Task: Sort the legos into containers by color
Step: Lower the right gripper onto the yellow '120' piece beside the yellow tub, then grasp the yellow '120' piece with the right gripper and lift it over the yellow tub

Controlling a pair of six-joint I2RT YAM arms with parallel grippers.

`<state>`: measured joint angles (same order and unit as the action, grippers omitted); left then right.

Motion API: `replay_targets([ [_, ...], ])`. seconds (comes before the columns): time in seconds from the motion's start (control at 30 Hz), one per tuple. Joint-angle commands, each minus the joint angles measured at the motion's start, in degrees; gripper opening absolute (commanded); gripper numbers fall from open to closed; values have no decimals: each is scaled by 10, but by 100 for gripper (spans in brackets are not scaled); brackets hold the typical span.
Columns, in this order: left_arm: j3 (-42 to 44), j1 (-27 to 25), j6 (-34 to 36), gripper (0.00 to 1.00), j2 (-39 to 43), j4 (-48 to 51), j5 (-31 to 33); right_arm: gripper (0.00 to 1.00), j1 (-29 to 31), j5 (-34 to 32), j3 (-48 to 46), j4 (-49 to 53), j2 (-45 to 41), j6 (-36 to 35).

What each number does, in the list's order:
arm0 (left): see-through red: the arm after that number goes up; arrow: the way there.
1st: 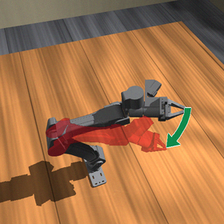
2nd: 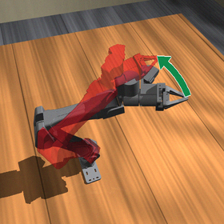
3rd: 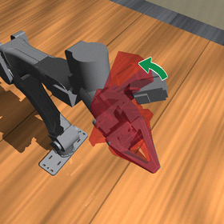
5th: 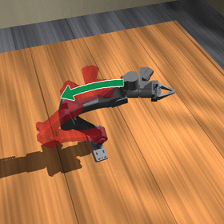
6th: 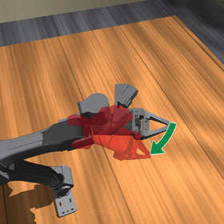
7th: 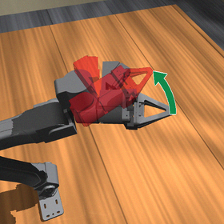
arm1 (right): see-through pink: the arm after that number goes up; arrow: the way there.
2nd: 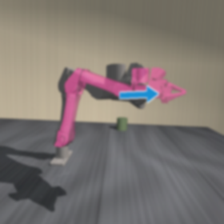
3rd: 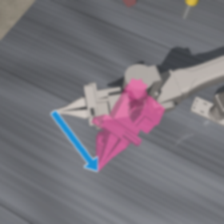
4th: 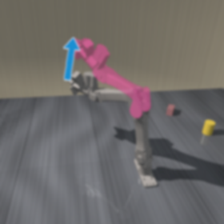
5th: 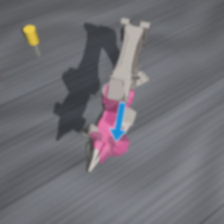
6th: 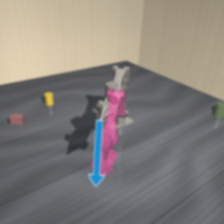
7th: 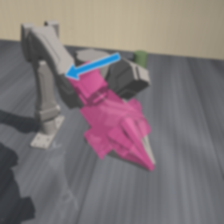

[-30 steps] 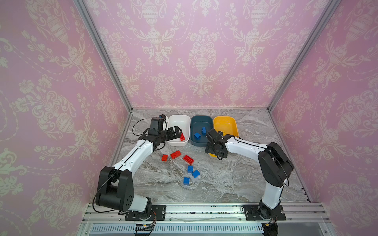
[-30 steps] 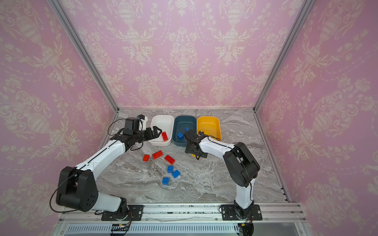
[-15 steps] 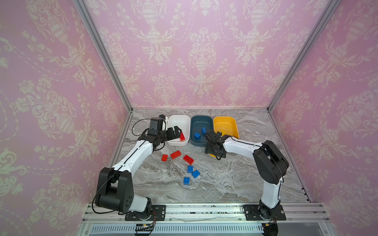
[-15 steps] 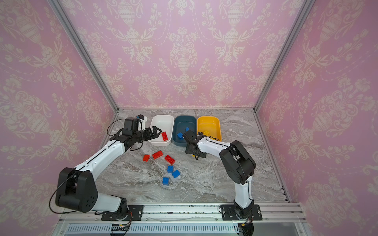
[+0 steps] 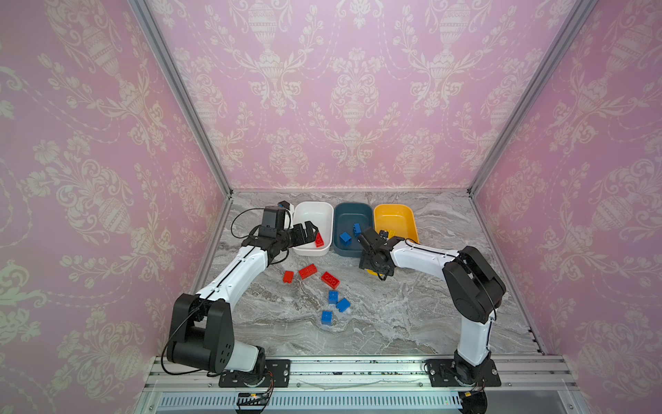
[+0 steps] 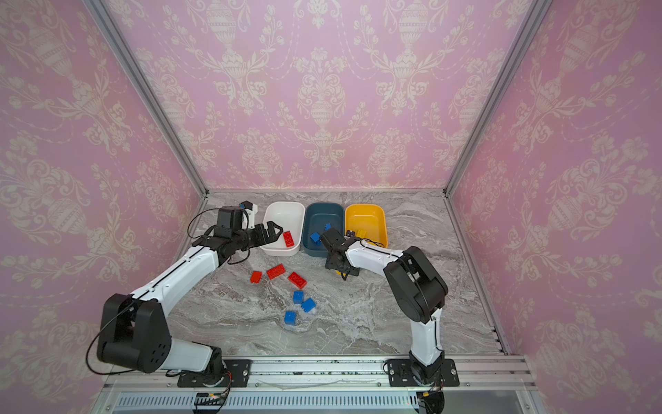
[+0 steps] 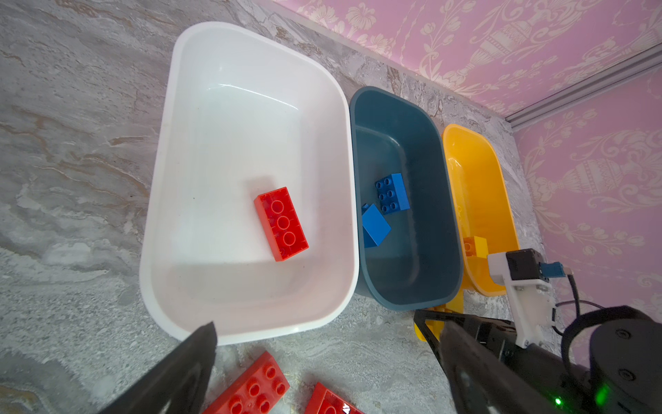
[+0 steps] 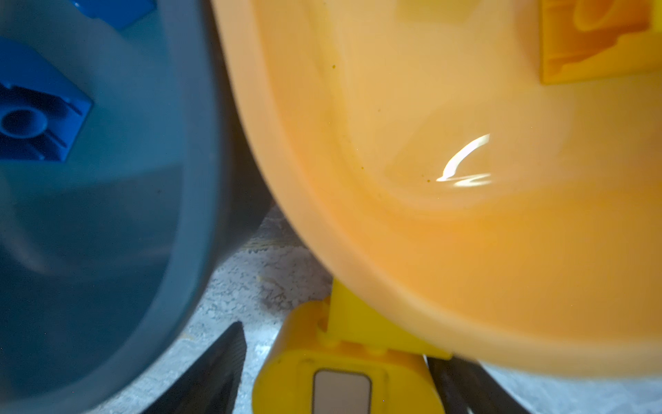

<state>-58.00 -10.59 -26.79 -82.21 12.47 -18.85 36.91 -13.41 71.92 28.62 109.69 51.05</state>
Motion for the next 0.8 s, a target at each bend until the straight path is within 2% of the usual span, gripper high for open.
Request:
replay_targets([
  [0.0,0,5,-7,99,9,7,-11,78,3,-9,-8,0,11,-6],
  [0.17,2,6,-7,99,13,7,-9,72,2,-7,-14,-2,10,-4],
  [0.77,11,5,-13,99,18,2,-8,66,4,-2,-36,-2,-32,-4],
])
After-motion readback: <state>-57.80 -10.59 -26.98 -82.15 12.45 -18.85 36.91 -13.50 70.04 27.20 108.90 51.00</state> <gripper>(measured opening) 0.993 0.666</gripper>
